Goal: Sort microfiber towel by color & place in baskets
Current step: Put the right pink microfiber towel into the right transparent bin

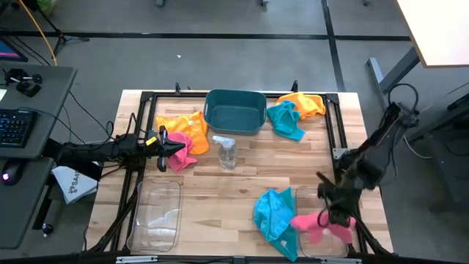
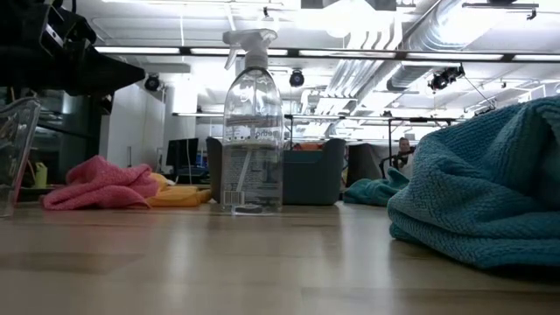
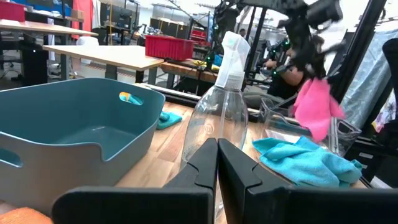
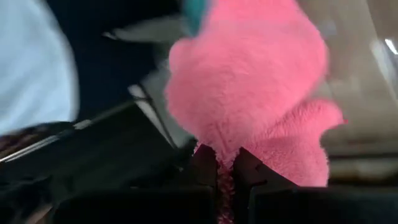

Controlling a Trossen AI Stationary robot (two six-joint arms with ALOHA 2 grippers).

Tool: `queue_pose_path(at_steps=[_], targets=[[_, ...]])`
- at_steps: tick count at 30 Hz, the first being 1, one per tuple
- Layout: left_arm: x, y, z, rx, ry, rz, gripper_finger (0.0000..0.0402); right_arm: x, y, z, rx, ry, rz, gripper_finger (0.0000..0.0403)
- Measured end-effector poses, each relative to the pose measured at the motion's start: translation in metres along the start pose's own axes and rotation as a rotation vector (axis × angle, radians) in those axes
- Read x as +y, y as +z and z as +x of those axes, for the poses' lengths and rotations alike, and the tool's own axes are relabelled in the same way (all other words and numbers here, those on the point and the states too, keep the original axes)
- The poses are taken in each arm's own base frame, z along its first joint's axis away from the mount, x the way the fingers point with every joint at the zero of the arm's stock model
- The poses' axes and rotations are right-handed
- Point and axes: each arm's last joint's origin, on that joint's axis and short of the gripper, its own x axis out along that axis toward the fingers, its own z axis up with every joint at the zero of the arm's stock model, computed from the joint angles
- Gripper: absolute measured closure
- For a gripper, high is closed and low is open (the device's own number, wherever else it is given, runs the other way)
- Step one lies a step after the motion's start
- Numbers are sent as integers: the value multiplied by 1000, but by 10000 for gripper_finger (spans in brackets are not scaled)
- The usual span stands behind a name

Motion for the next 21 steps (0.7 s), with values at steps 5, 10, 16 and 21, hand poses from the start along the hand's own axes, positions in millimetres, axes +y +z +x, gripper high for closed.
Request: queue_pose_path(at_steps=[5,10,16,21], targets=[[0,0,0,0,0,0,401,-14,-2,25,40,-119,166,403],[0,0,0,0,0,0,401,-16,9,26,-45,-142,267,403],[0,0,0,0,0,0,401,-11,32,20,-309,-65,221,403],[0,0,0,0,0,0,401,-19,39,22,-283,-162,198,403]])
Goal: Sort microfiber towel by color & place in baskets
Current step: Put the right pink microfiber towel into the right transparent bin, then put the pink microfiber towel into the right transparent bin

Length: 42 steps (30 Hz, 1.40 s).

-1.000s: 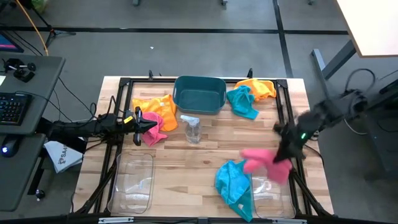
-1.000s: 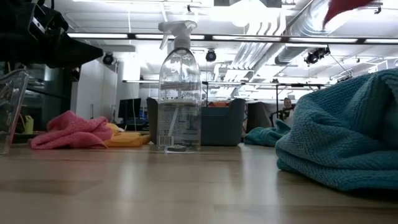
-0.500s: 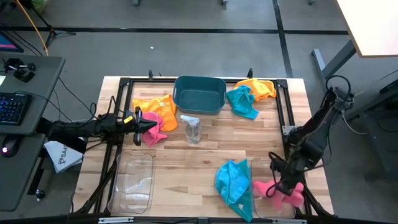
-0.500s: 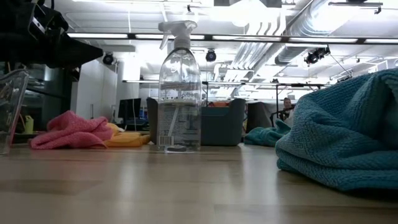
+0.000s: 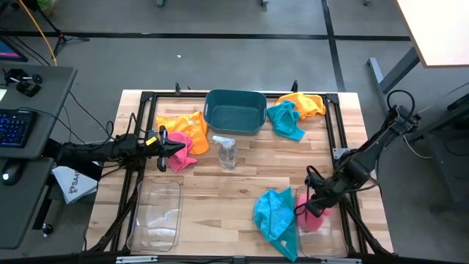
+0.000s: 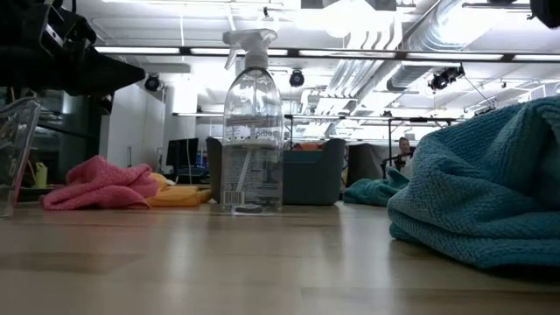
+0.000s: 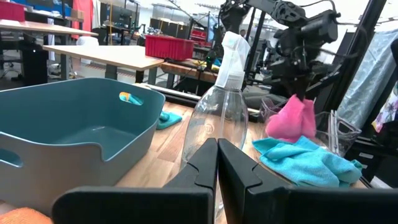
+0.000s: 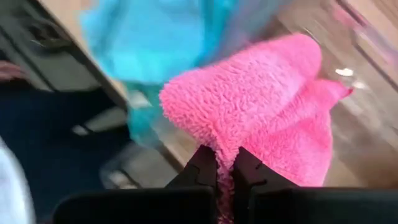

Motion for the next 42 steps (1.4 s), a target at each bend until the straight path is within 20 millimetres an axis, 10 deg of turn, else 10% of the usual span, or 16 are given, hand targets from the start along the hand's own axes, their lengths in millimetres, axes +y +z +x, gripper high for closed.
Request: queue_pose_path(at_steps=[8,19,25,34,42], targets=[[0,0,0,0,0,0,401,4,-4,21,29,-87,-80,381],[0,0,0,0,0,0,401,21,-9,27,256,7,-312,175],[0,0,0,0,0,0,401,23,-13,7,337,-40,-416,134],[0,0,0,0,0,0,401,50,36,-37,-171,-26,-486,132],[0,0,0,0,0,0,401,33,114,-68,-661,-233,-268,132]])
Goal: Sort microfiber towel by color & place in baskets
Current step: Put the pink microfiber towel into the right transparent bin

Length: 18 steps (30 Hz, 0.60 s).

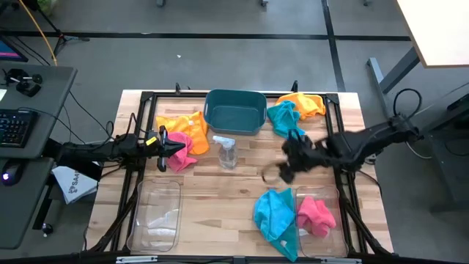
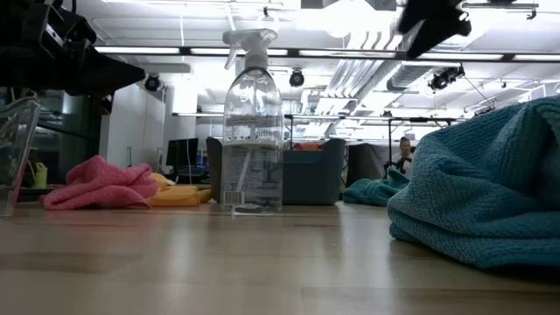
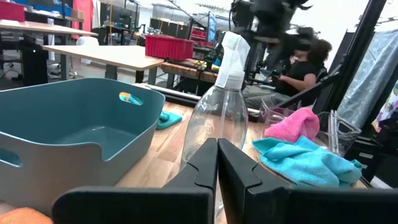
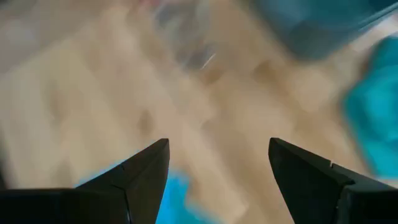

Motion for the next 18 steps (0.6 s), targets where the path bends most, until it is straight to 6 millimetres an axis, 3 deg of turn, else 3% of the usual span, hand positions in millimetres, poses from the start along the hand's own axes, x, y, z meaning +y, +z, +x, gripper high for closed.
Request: queue_pose_path(at_steps=[5,9,15,18], targets=[[0,3,0,-25,-6,-42,401,-28,30,24,-69,-25,100,132],[-2,9,0,-95,-30,-312,401,-42,48,30,-98,26,130,132],[0,31,-5,-364,4,-645,401,-49,55,32,-95,78,168,132],[-3,47,-4,-385,-32,-642,399,-49,55,32,-93,76,161,132]])
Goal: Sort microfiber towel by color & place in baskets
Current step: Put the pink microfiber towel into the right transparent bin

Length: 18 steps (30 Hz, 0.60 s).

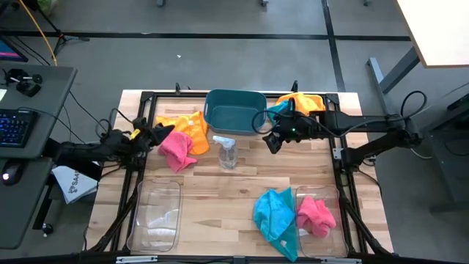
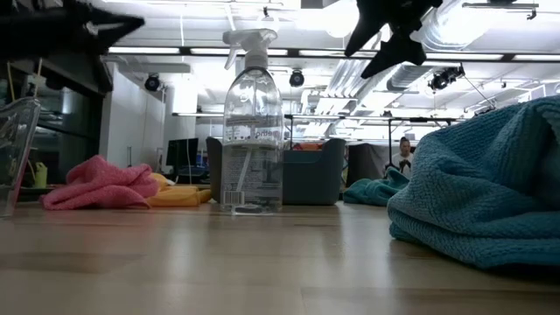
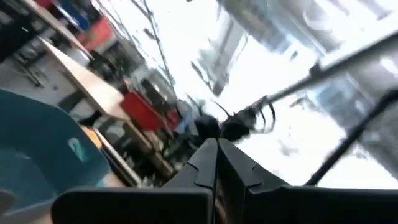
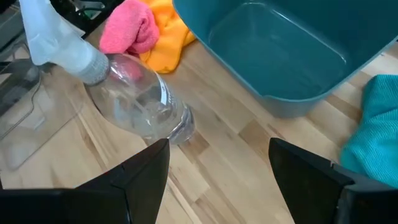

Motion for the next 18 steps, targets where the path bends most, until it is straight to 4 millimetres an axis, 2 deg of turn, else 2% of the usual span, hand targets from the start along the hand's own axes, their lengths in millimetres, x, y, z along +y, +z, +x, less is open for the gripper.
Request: queue_pose_path(at_steps=[3,7,9,11,13,18], targets=[[-18,10,16,117,35,68,384,-3,2,1,-7,-15,-10,132],[-37,18,36,483,244,254,341,-16,6,2,6,-77,12,132],[-41,22,39,685,393,332,314,-24,6,3,39,-121,1,132],[-39,19,37,878,555,383,286,-32,5,3,71,-166,-12,132],[-32,12,34,1000,685,373,260,-38,4,3,102,-211,-25,132],[-18,-15,30,1143,808,302,212,-47,0,1,171,-268,-71,132]])
